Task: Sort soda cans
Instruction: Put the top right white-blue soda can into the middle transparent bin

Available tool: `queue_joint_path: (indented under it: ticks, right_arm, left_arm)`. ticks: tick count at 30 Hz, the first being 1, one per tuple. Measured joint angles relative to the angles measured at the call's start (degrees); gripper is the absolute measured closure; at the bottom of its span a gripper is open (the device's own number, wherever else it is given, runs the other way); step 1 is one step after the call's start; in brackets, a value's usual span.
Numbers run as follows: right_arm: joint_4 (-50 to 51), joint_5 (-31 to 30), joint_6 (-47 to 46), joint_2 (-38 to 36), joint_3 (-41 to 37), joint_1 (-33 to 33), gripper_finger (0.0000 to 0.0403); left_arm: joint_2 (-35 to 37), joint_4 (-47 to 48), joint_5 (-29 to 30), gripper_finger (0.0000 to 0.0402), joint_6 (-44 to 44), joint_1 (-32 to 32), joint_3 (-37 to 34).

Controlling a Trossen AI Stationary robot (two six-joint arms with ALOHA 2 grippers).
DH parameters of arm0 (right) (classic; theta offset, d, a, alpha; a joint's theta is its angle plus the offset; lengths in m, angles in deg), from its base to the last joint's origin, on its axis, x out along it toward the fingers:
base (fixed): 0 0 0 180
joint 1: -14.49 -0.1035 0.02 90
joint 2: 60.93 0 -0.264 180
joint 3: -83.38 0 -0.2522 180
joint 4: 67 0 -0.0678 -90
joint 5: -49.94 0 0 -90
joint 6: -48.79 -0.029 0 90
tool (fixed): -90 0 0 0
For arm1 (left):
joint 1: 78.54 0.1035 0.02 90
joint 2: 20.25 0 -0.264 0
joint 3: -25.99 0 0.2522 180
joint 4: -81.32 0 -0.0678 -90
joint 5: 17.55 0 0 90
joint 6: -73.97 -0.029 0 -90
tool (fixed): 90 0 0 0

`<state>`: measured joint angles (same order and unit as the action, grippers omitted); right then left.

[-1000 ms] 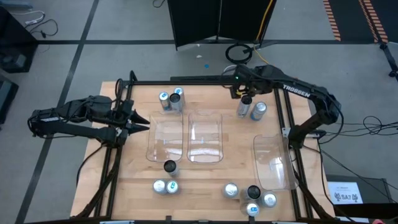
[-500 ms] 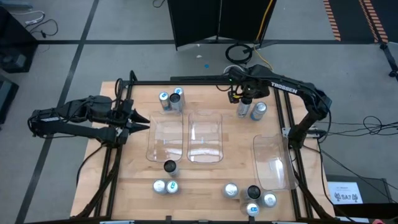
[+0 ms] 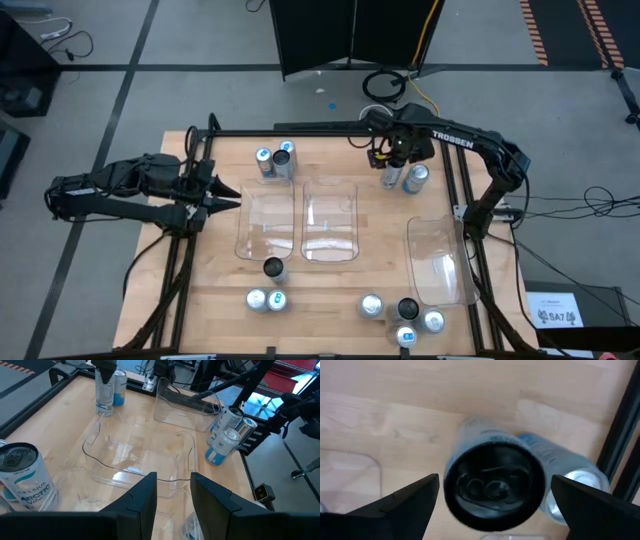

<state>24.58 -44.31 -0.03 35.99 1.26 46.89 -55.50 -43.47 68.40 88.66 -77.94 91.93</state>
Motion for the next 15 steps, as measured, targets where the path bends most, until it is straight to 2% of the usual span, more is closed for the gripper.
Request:
queue_joint_path:
  ticks: [3,11,15]
  right_arm:
    - [0.2,0.2,0.0,0.0,0.0,0.2,0.0046]
    - [-1.2,0.6,0.2,0.0,0.0,0.2,0.0159]
    - [-1.1,1.0,-0.2,0.0,0.0,0.2,0.0165]
  left_arm:
    - [0.0,0.0,0.0,0.0274,-0.1,0.0,0.0]
    - [0.0,0.0,0.0,0.0274,-0.1,0.0,0.0]
    - [0.0,0.0,0.0,0.0274,-0.1,0.0,0.0]
